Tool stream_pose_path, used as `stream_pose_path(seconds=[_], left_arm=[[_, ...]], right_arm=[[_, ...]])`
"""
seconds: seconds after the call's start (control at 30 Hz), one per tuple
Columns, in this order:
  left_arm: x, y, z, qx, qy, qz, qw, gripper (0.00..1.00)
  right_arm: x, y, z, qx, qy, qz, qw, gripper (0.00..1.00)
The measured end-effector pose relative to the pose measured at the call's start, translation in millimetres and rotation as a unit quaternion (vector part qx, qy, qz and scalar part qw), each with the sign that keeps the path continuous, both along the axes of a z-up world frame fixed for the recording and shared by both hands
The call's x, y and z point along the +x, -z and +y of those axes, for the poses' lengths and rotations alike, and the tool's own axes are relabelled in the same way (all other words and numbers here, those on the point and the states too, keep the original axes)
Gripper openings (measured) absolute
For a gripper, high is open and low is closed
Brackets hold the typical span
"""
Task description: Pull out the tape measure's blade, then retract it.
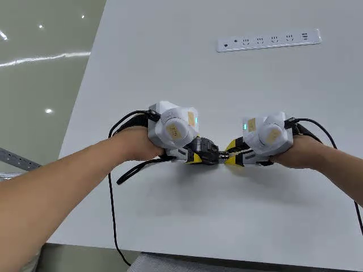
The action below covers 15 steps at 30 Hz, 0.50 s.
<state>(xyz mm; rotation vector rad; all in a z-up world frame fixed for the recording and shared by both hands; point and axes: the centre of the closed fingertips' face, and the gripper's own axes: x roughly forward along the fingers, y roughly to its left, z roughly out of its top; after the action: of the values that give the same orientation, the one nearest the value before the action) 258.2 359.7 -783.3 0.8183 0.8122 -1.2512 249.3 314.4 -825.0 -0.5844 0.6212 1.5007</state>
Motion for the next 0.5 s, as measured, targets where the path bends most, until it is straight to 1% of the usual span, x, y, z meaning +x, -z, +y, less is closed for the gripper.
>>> stream_pose_path(seconds=[0.17, 0.27, 0.5], left_arm=[[-0.4, -0.3, 0.2, 0.003, 0.002, 0.001, 1.0000, 0.28], [0.6, 0.0, 0.6, 0.004, 0.000, 0.001, 1.0000, 0.28], [0.3, -0.6, -0.6, 0.006, 0.000, 0.001, 1.0000, 0.27]], right_arm=[[-0.9, -2.0, -8.1, 0.000, 0.004, 0.008, 1.0000, 0.10], [0.9, -2.1, -13.2, -0.002, 0.005, 0.007, 1.0000, 0.10], [-0.8, -3.2, -26.5, -0.009, 0.006, 0.006, 0.9999, 0.10]])
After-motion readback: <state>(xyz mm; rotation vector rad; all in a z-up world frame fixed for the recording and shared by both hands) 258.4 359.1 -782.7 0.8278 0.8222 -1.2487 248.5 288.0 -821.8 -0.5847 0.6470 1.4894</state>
